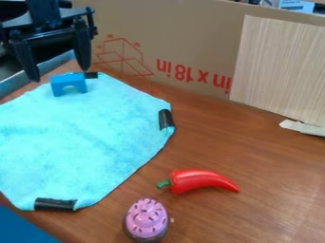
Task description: Fold the cloth from bottom right to top left
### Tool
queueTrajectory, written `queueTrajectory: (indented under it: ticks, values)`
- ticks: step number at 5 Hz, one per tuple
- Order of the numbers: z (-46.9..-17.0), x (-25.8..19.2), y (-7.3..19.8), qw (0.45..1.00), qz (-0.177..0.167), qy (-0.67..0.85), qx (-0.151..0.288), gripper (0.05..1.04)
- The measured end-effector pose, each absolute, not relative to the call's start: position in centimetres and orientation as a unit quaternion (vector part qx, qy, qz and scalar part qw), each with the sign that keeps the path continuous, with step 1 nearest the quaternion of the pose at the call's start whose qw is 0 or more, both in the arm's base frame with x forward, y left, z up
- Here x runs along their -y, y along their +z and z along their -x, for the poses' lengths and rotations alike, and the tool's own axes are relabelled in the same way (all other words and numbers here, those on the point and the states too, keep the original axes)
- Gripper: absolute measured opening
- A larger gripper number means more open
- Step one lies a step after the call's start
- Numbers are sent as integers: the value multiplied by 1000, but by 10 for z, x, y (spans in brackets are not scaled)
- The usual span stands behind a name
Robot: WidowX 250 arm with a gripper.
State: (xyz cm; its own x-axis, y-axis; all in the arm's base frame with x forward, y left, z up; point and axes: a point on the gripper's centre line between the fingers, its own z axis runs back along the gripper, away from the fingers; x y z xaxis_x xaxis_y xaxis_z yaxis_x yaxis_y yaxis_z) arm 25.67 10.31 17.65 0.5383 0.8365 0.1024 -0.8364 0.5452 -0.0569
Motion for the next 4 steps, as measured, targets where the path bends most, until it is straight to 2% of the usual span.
queueTrajectory:
  ticks: [1,2,3,4]
  values:
    - [-257,-102,170,880,2,473,48,999]
    - [-251,-99,152,914,15,404,38,999]
    - [-243,-97,135,942,9,335,39,999]
    - [-231,-88,120,972,24,227,47,999]
